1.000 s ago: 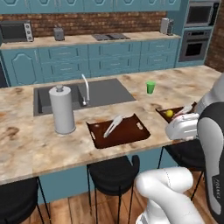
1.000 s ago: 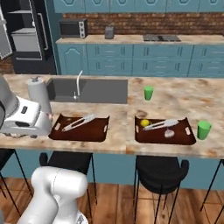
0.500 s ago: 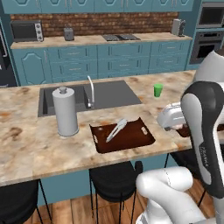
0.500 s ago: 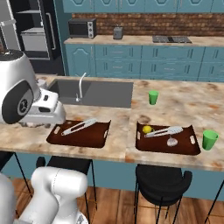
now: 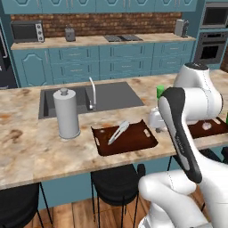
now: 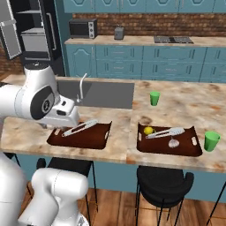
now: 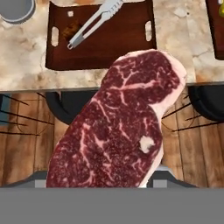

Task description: Gather the lemon and garlic from the fridge and place them on a tray on the dining counter. Then gather the chicken drumstick and steak from the fridge and place them on the other tray.

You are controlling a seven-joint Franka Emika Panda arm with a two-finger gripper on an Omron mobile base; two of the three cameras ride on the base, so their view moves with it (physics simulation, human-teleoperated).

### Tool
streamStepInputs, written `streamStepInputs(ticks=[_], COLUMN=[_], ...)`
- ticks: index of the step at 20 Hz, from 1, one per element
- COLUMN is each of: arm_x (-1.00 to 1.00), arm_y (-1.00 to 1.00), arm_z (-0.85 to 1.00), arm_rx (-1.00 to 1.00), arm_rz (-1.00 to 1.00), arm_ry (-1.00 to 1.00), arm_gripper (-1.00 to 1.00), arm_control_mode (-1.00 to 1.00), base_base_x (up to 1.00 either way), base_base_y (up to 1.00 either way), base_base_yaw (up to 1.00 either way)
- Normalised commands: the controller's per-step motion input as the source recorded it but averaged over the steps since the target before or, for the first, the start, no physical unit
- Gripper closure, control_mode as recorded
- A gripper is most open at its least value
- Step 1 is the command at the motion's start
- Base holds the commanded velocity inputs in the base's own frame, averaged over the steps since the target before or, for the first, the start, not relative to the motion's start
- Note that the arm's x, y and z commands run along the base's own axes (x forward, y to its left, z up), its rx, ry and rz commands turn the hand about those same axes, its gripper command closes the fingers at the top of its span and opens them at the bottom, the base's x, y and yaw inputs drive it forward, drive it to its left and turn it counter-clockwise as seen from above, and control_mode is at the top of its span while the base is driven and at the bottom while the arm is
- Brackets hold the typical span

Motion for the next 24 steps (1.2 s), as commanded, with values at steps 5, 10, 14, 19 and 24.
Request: streamStepInputs(ticks=[5,10,14,19,24], arm_x=[0.65,0.86,0.63,0.54,0.55], arm_y=[0.0,-0.03,0.0,0.0,0.0], arm_z=[-0.42,-0.43,-0.56,-0.59,-0.54], arm_rx=[0.0,0.0,0.0,0.0,0.0], arm_rz=[-0.15,-0.01,0.0,0.0,0.0], arm_ry=[0.03,0.06,0.05,0.07,0.09], arm_gripper=[1.0,1.0,1.0,1.0,1.0], arm_control_mode=[-1.0,-1.0,-1.0,-1.0,-1.0], base_base_x=[0.0,0.0,0.0,0.0,0.0], base_base_y=[0.0,0.0,0.0,0.0,0.0], base_base_yaw=[0.0,0.0,0.0,0.0,0.0])
